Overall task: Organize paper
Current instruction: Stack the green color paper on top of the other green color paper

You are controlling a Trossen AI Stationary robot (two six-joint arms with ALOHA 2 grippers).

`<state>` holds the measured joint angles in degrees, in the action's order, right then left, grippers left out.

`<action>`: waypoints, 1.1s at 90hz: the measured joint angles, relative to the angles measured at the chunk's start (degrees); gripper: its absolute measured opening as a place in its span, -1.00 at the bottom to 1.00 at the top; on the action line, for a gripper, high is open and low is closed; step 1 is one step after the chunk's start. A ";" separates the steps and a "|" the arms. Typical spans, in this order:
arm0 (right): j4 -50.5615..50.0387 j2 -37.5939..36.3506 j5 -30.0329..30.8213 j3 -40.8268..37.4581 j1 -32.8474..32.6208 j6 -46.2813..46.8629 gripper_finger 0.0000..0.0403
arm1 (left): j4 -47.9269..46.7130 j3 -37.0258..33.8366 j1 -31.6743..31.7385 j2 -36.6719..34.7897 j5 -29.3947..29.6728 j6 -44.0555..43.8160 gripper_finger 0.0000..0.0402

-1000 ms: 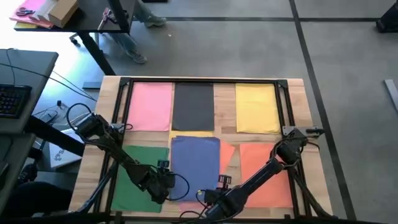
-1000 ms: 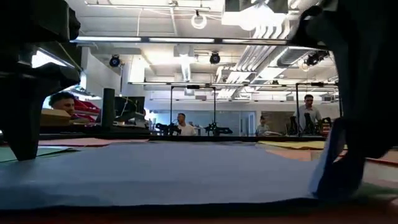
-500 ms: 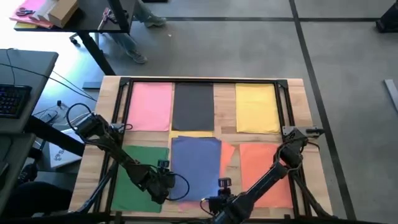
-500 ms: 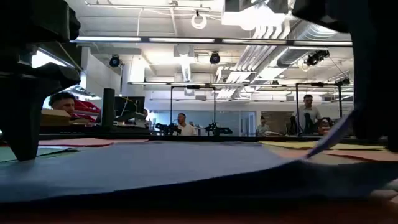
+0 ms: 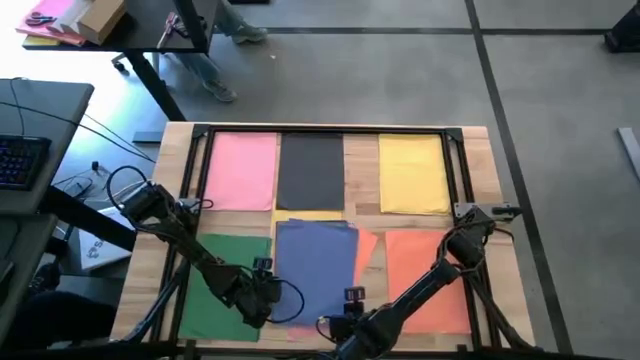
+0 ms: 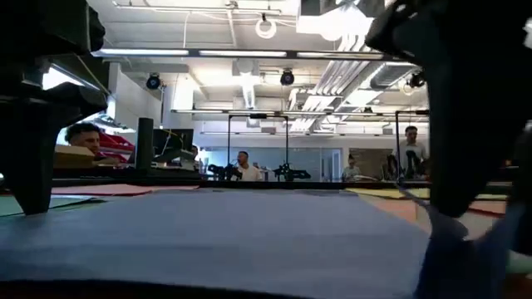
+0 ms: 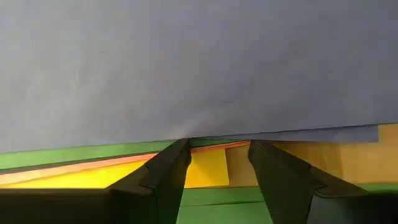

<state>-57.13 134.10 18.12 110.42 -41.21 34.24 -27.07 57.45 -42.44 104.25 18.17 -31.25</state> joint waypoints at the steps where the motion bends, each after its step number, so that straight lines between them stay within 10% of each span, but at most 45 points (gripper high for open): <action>1: -0.16 0.00 0.20 0.18 0.00 0.01 -0.41 | 0.00 0.00 0.00 0.00 -0.01 -0.01 -0.17; 99: -7.42 4.66 21.98 3.12 -6.88 -6.80 0.08 | 0.46 -0.02 0.00 0.02 0.59 -0.04 -0.17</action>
<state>-64.55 138.76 40.10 113.54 -48.10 27.44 -26.61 57.43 -42.44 104.27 18.76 -31.29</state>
